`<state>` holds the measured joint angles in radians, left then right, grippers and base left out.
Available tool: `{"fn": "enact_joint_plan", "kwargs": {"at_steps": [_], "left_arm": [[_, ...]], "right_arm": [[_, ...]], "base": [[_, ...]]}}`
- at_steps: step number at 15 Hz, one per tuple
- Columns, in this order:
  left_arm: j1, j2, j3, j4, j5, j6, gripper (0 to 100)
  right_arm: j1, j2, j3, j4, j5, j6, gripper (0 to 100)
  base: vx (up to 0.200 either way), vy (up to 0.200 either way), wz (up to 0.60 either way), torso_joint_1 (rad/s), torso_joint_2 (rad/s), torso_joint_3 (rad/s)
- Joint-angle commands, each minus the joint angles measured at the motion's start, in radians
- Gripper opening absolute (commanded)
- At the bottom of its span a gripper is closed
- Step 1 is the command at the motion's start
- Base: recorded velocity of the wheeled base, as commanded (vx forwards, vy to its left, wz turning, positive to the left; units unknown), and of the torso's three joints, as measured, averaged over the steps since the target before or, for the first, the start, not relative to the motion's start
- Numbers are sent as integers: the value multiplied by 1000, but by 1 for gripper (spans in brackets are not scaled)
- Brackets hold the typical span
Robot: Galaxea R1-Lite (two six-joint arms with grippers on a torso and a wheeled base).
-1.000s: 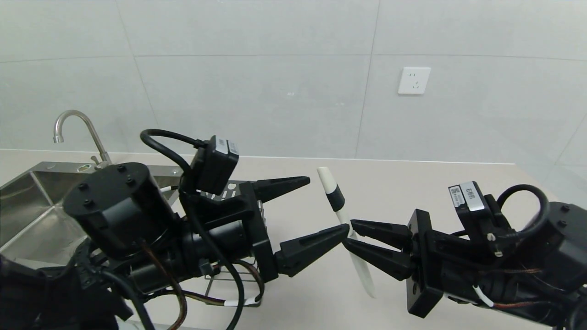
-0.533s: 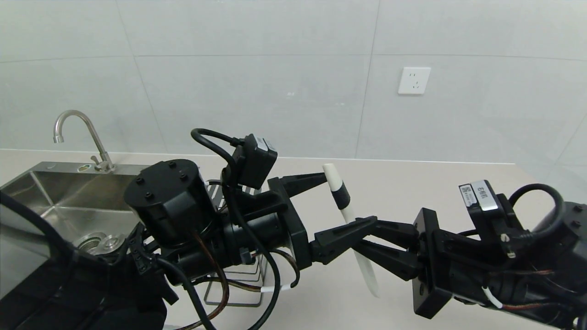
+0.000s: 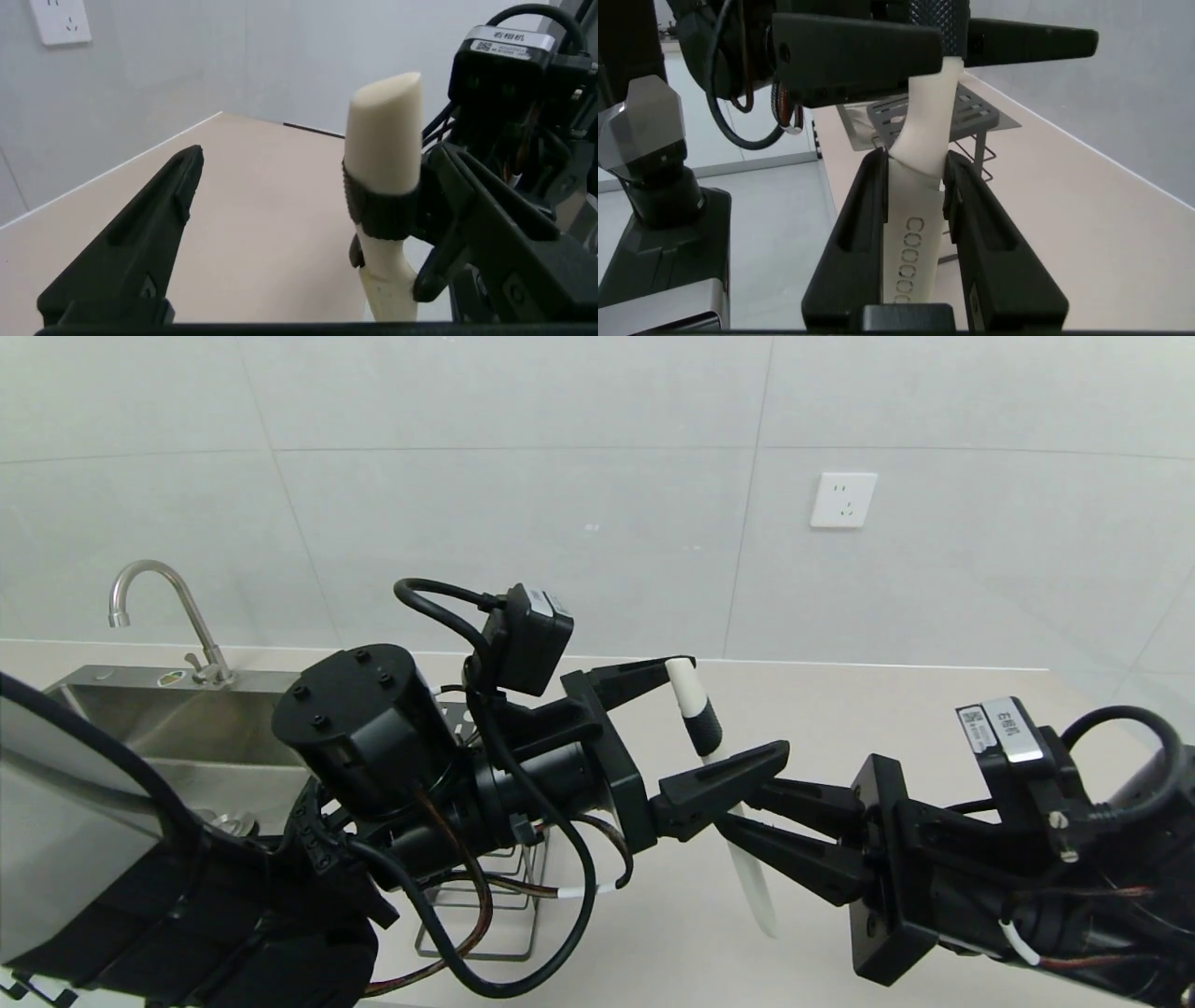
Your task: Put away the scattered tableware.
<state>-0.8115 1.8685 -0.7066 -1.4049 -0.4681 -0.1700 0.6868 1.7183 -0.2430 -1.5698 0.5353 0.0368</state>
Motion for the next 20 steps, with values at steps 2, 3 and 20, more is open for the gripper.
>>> {"fn": "enact_joint_plan", "kwargs": {"at_steps": [2, 3, 20], "left_arm": [[-11, -6, -4, -9, 0, 0, 100], [-12, -5, -4, -23, 0, 0, 100], [0, 3, 16, -63, 17, -13, 0]], "right_arm": [[-1, -2, -1, -1, 0, 0, 0], [-1, -2, -1, -1, 0, 0, 0], [-44, -14, 65, -1, -8, -11, 100]], "base": [[0, 0, 0, 0, 0, 0], [0, 0, 0, 0, 0, 0], [0, 0, 0, 0, 0, 0]]}}
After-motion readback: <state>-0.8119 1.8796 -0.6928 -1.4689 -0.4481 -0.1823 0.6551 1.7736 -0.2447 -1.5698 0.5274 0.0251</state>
